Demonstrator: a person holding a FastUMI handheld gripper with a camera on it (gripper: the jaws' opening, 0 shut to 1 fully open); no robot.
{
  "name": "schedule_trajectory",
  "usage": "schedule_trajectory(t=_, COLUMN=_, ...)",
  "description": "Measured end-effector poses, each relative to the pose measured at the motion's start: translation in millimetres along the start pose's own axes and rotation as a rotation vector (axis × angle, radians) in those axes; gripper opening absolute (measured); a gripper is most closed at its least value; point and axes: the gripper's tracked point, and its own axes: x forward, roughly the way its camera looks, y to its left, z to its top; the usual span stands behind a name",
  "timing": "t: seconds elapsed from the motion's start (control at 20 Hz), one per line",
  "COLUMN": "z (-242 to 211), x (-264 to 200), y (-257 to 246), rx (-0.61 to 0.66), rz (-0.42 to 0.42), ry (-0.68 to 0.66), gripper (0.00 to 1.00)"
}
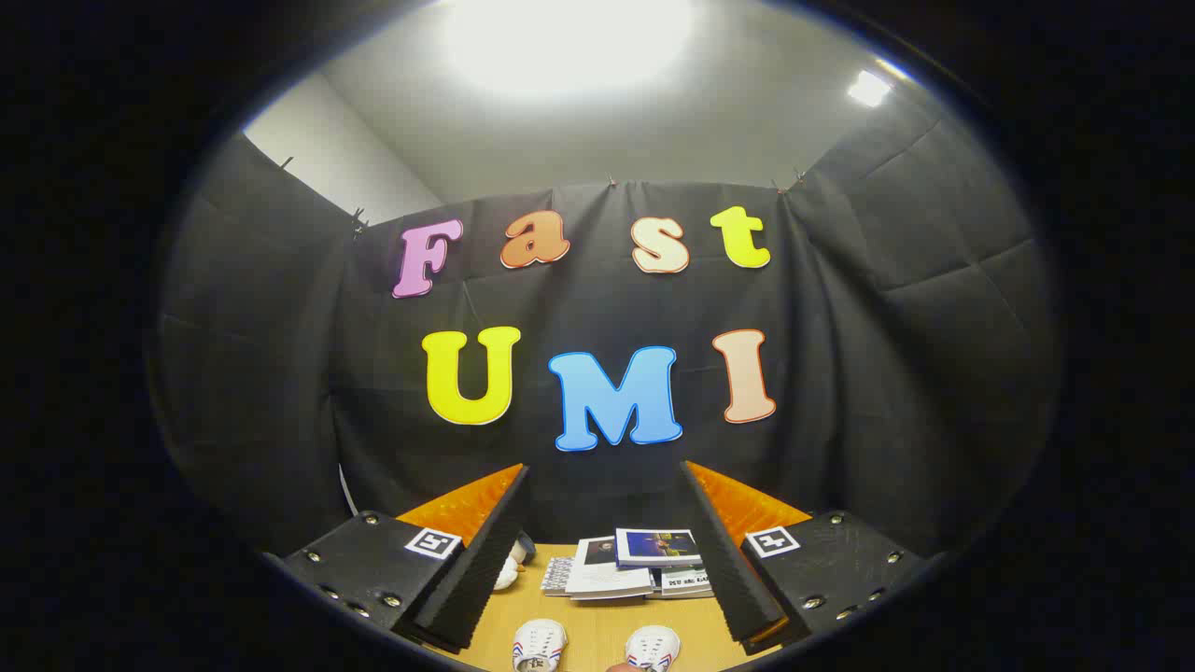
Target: Open the storage box then place both shoes into the box .Put the left shoe in first, then the right shoe, with the right side of both shoes facing outward in a uniform manner.
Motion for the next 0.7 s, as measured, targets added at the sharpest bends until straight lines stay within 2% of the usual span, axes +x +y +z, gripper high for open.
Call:
schedule_trajectory(t=0.2, z=-6.0, x=13.5, y=-6.7, rx=0.034, rz=-0.029, ry=0.04, gripper=0.95)
schedule_trajectory(t=0.7, z=-2.7, x=31.2, y=0.2, rx=0.017, rz=-0.017, ry=0.055, gripper=0.95)
